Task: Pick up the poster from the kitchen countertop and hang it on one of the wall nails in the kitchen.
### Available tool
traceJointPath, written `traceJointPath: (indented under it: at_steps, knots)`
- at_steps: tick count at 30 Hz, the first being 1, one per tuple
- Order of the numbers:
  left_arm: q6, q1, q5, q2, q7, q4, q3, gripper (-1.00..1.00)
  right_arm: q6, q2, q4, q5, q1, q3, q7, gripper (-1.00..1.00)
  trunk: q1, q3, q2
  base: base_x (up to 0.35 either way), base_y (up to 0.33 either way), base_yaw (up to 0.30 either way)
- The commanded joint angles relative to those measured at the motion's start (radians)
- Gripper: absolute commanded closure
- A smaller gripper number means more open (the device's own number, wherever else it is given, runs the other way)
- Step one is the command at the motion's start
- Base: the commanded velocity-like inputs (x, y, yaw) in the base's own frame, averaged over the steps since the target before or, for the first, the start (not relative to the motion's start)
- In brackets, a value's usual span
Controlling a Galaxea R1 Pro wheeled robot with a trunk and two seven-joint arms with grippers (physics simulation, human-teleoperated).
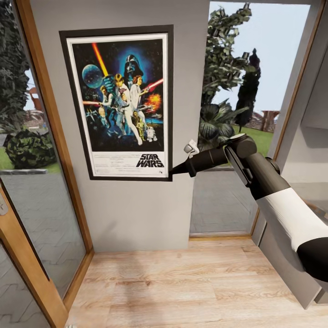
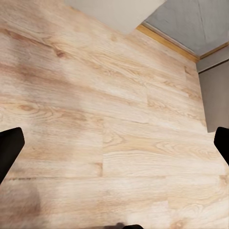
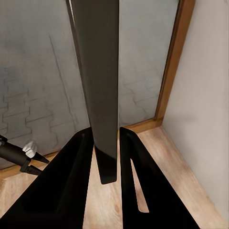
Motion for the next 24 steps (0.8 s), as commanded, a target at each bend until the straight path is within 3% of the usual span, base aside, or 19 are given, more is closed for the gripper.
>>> traceJointPath:
  at_steps: [1,15,24]
  knots:
    - [-0.006,0.000,-0.002,0.000,-0.002,0.002,0.002,-1.00,0.010,-0.001,-0.001,-0.006,-0.001,0.002,0.000,1.00,0.000,0.000,-0.001,0.000,0.000,0.000]
    - [-0.006,0.000,-0.002,0.000,-0.002,0.002,0.002,-1.00,0.008,-0.002,-0.006,-0.009,-0.001,-0.001,0.000,1.00,0.000,0.000,-0.001,0.000,0.000,0.000]
    - [-0.006,0.000,-0.002,0.000,-0.002,0.002,0.002,-1.00,0.006,-0.002,-0.007,-0.009,0.000,-0.026,0.000,1.00,0.000,0.000,-0.001,0.013,0.000,0.000]
